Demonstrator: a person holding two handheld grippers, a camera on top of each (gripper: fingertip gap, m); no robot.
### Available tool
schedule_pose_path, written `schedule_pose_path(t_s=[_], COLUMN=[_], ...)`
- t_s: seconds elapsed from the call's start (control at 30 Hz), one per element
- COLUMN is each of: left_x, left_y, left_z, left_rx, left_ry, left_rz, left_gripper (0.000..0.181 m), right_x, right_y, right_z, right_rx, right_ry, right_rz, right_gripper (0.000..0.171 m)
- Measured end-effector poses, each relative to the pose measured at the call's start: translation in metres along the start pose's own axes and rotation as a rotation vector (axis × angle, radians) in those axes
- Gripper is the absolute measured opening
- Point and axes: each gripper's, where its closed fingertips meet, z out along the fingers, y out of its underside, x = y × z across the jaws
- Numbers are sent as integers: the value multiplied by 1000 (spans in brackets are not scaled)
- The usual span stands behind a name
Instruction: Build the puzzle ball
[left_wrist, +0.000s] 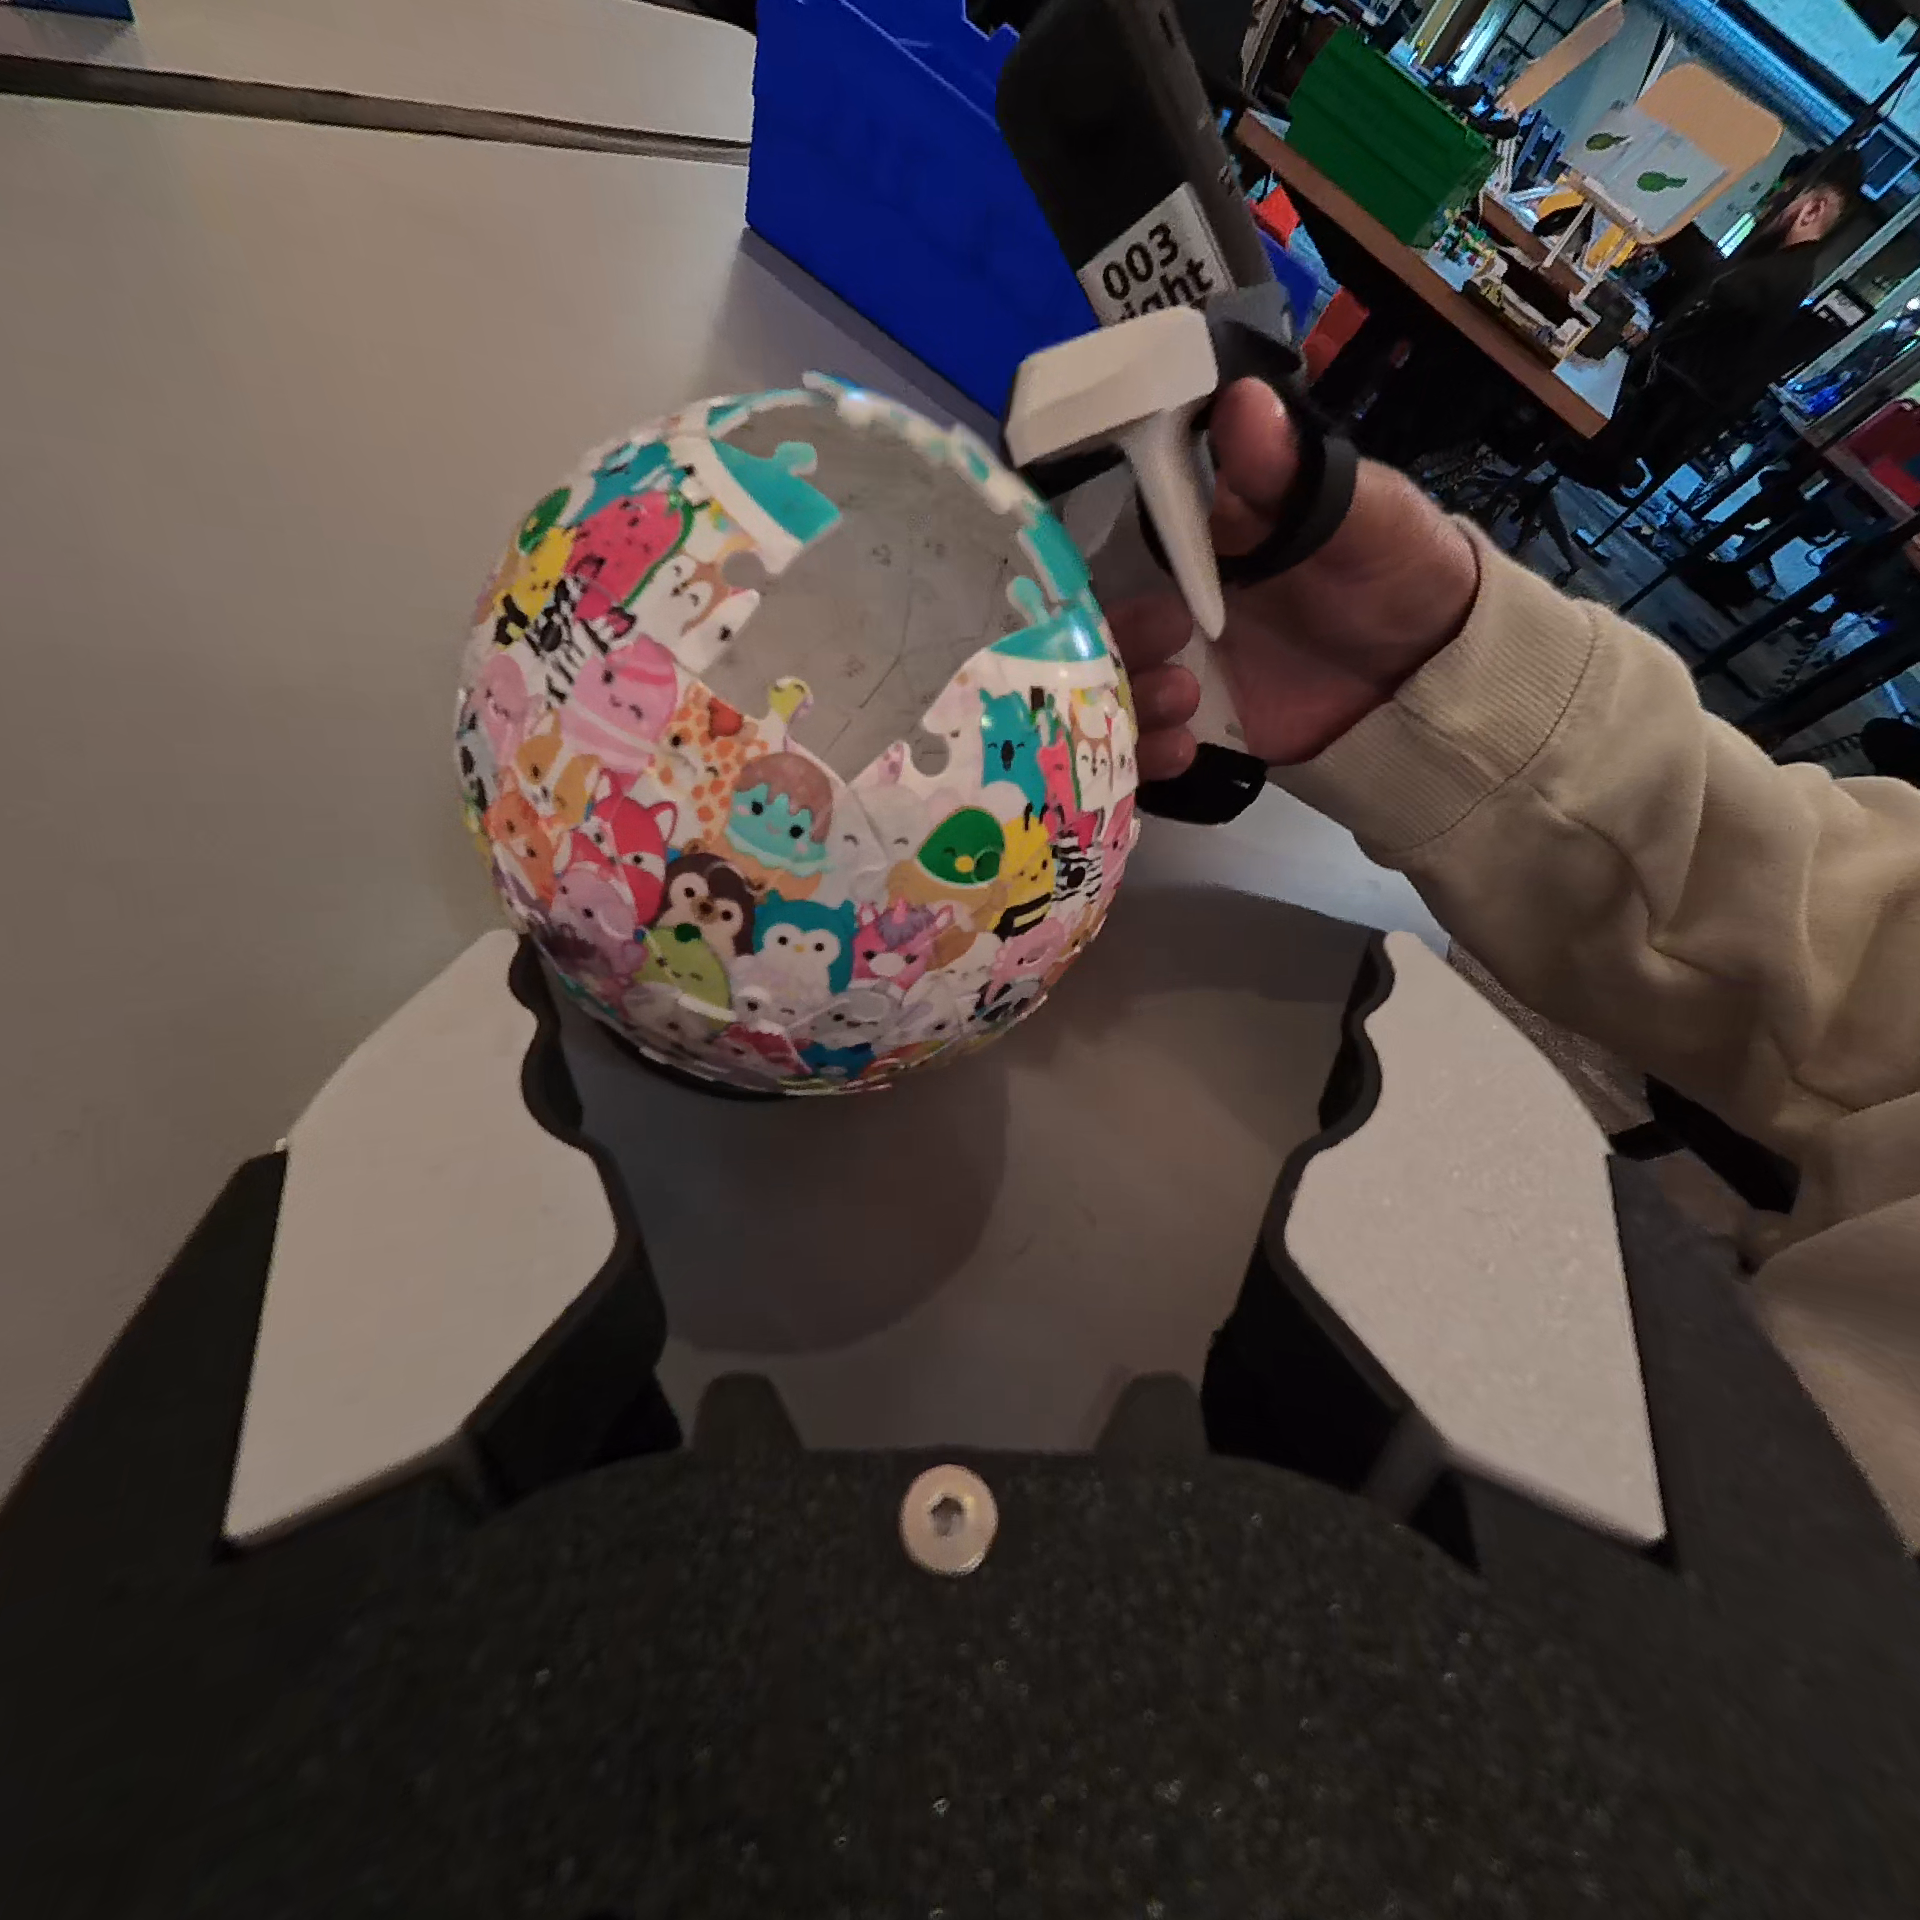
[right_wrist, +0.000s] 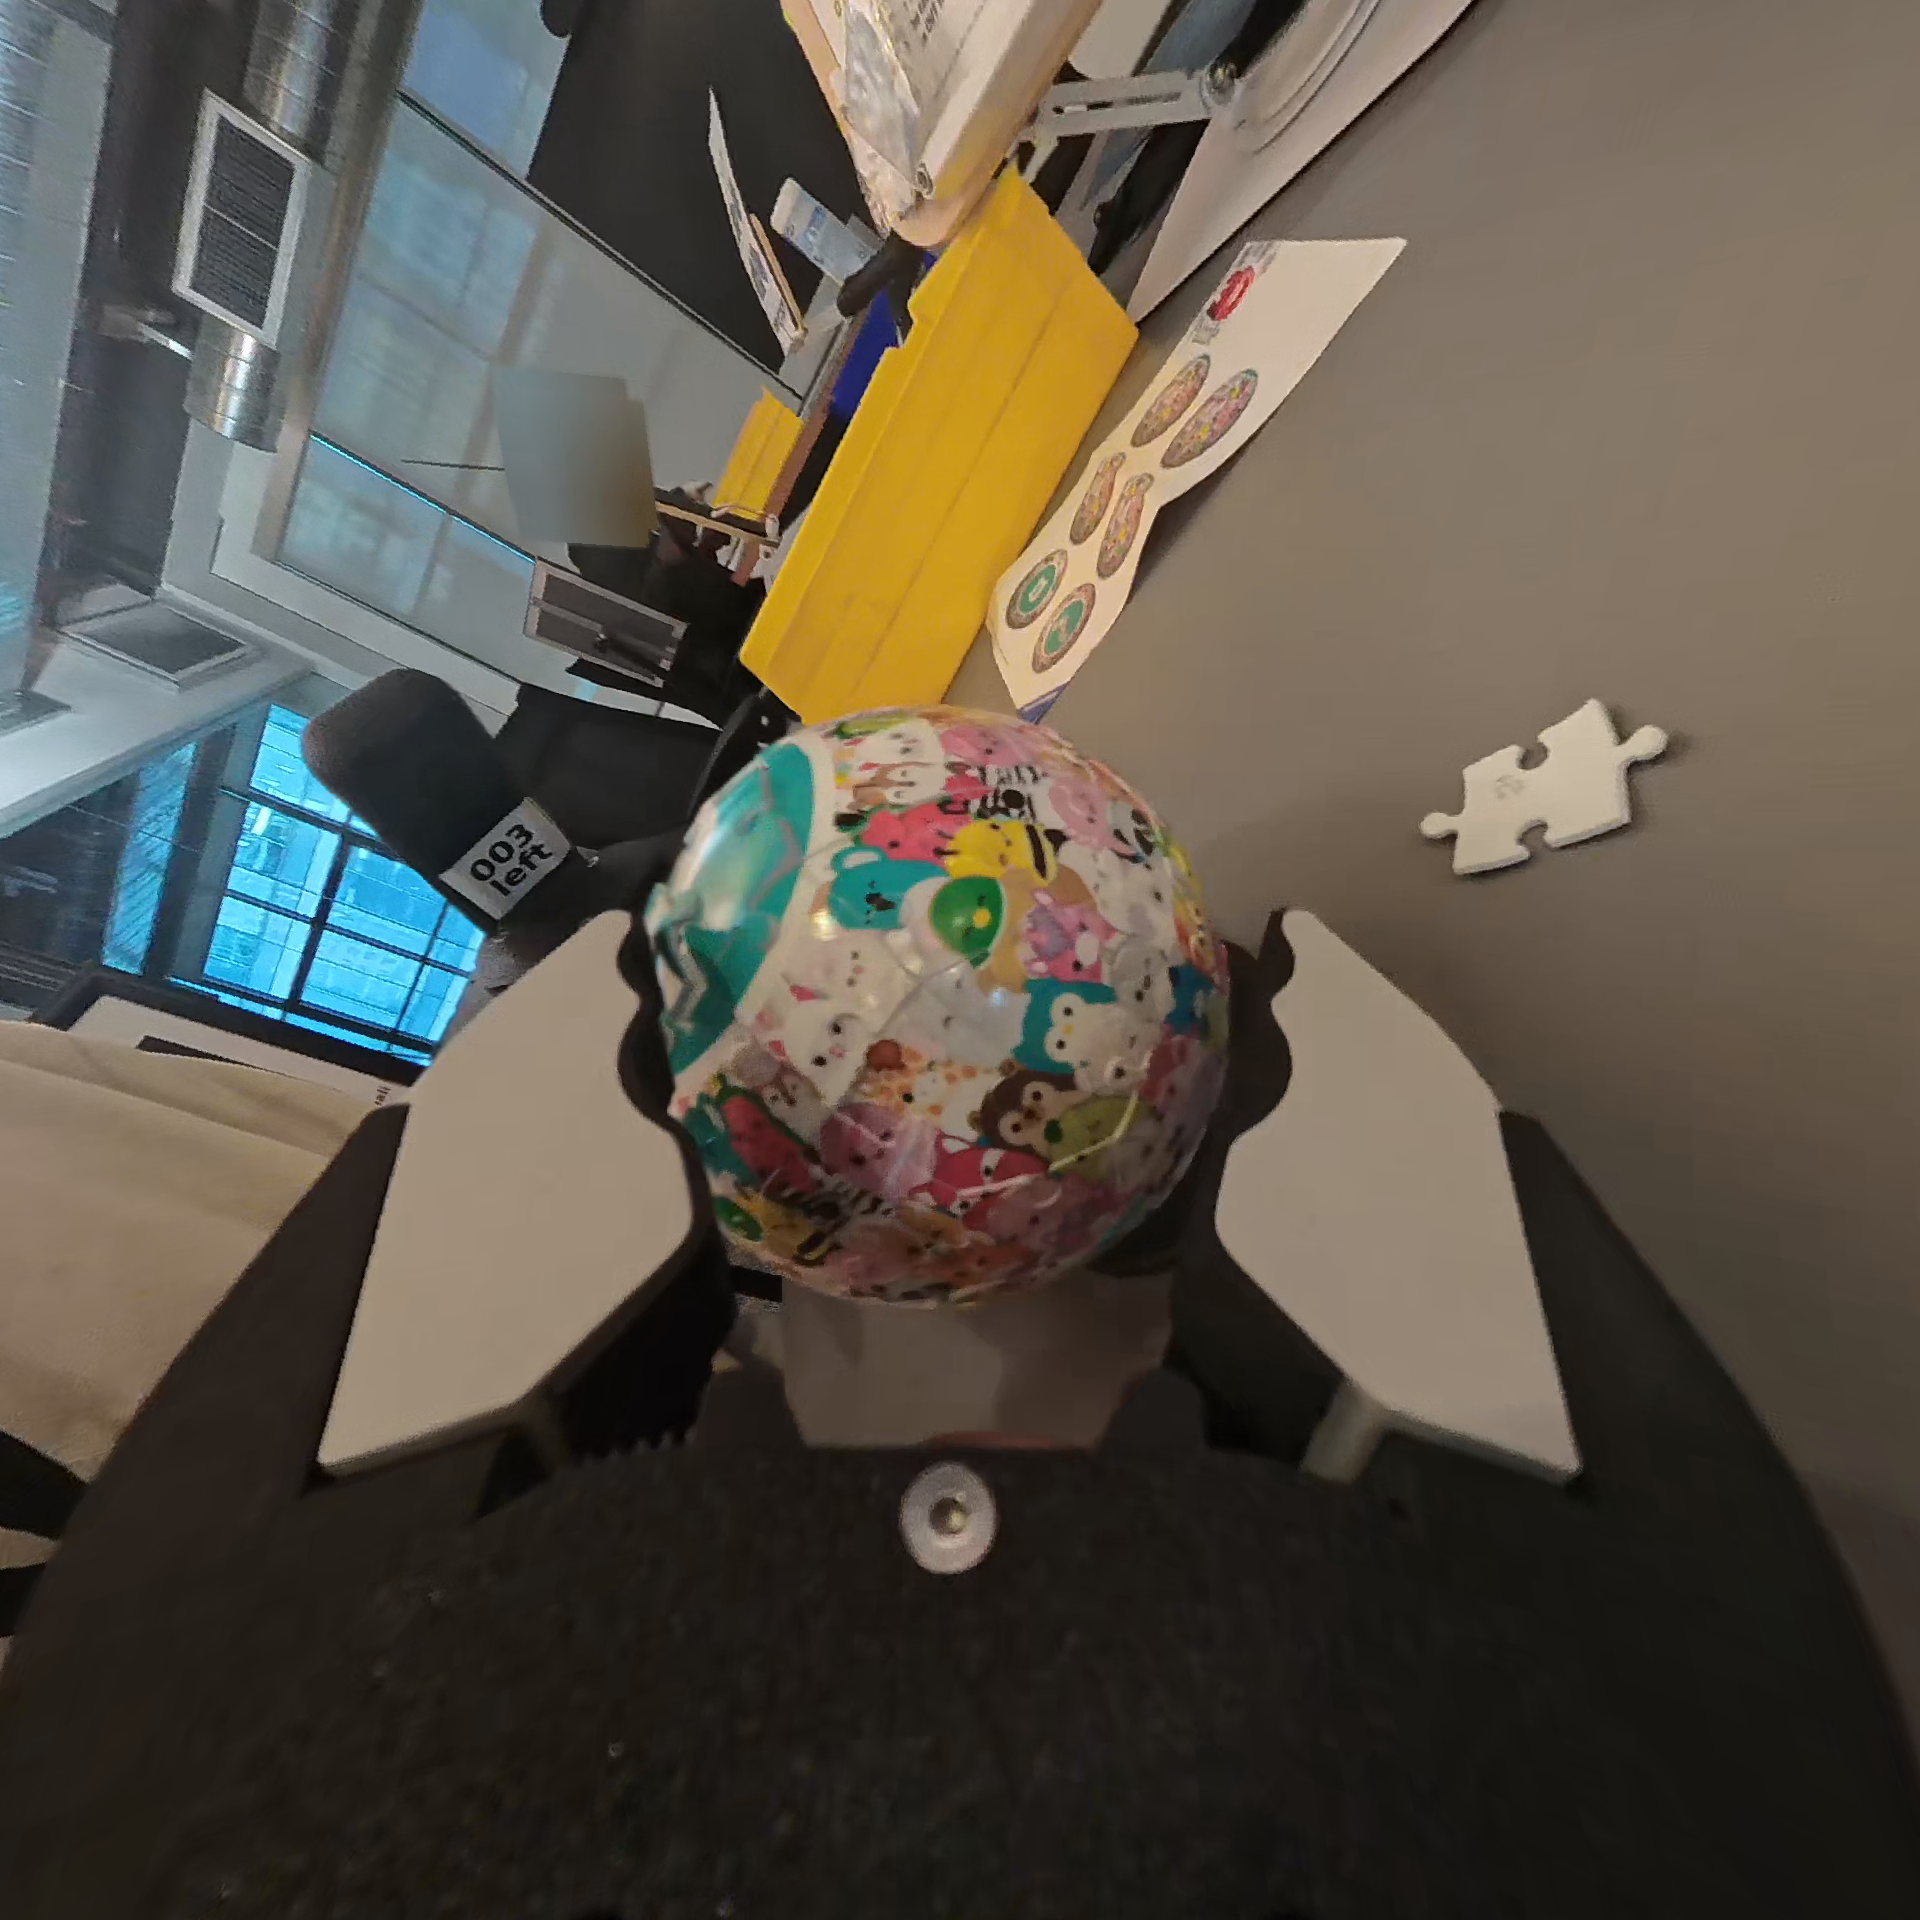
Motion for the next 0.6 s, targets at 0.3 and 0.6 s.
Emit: schedule_pose_path(t_s=[0.3,0.6], left_x=[-3,-11], left_y=[-1,-6], left_z=[-3,-30], left_rx=[-4,43], left_ry=[-1,-68], left_rz=[7,57], left_gripper=[135,133], right_x=[-4,3], right_y=[2,-17], right_z=[-4,-68], right_rx=[35,120], right_ry=[-62,99], right_rz=[20,-246], right_gripper=[106,85])
